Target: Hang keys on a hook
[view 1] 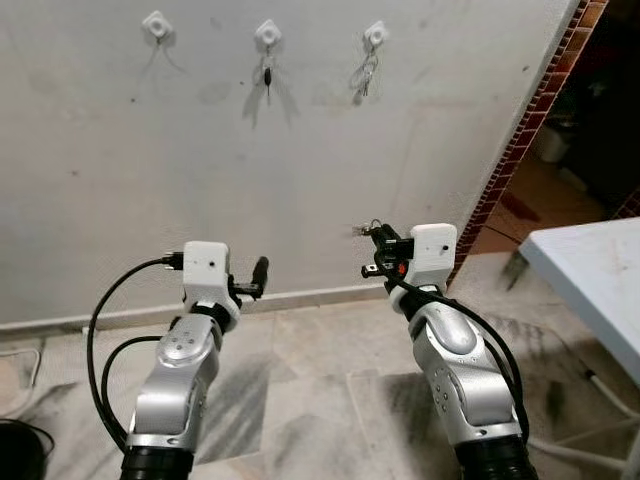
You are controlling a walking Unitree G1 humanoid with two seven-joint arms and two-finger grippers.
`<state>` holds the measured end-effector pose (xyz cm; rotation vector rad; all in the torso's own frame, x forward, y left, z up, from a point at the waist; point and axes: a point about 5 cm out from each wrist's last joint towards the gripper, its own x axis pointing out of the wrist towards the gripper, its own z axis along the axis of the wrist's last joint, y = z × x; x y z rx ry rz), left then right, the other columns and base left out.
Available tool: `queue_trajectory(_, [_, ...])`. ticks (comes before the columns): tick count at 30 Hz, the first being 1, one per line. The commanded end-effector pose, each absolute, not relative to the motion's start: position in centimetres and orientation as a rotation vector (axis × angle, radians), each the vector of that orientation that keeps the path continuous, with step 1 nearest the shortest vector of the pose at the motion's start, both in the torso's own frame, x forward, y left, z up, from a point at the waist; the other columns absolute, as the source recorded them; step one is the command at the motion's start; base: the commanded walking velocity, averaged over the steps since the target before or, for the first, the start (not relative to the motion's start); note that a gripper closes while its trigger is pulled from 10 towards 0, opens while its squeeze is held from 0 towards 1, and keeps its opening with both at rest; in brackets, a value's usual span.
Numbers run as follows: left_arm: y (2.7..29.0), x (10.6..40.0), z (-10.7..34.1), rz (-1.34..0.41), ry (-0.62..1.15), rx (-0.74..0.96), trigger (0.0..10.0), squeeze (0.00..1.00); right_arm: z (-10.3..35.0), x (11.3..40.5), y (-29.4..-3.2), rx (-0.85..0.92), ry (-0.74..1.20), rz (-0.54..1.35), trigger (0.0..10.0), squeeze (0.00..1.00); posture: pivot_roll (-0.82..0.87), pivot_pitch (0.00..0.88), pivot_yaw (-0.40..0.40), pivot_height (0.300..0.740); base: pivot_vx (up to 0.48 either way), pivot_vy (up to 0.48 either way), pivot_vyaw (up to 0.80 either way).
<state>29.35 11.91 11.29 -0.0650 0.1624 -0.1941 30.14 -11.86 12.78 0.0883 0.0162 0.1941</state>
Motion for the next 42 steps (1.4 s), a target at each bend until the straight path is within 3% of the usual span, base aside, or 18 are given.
queue_trajectory(1, [12.6, 29.6, 11.5, -0.182, 0.149, -0.038, 10.0, 0.0, 14.0, 30.3, -11.2, 0.095, -0.03, 0.214, 10.0, 0.0, 0.17, 0.0, -0.064, 0.74, 0.0, 0.0, 0.0])
queue_trajectory(9, [12.7, 29.7, 11.7, -0.163, 0.133, -0.035, 10.0, 0.0, 14.1, 30.2, -10.8, 0.09, -0.035, 0.233, 10.0, 0.0, 0.18, 0.0, -0.065, 0.74, 0.0, 0.0, 0.0])
queue_trajectory(29, [11.9, 29.2, 12.3, -0.249, 0.108, -0.1, 10.0, 0.0, 13.9, 30.1, -10.6, 0.088, -0.034, 0.251, 10.0, 0.0, 0.19, 0.0, -0.065, 0.74, 0.0, 0.0, 0.49])
queue_trajectory(42, [11.8, 28.7, 12.0, -0.258, 0.125, -0.111, 10.0, 0.0, 13.8, 29.9, -10.5, 0.072, -0.028, 0.252, 10.0, 0.0, 0.19, 0.0, -0.07, 0.74, 0.0, 0.0, 0.74])
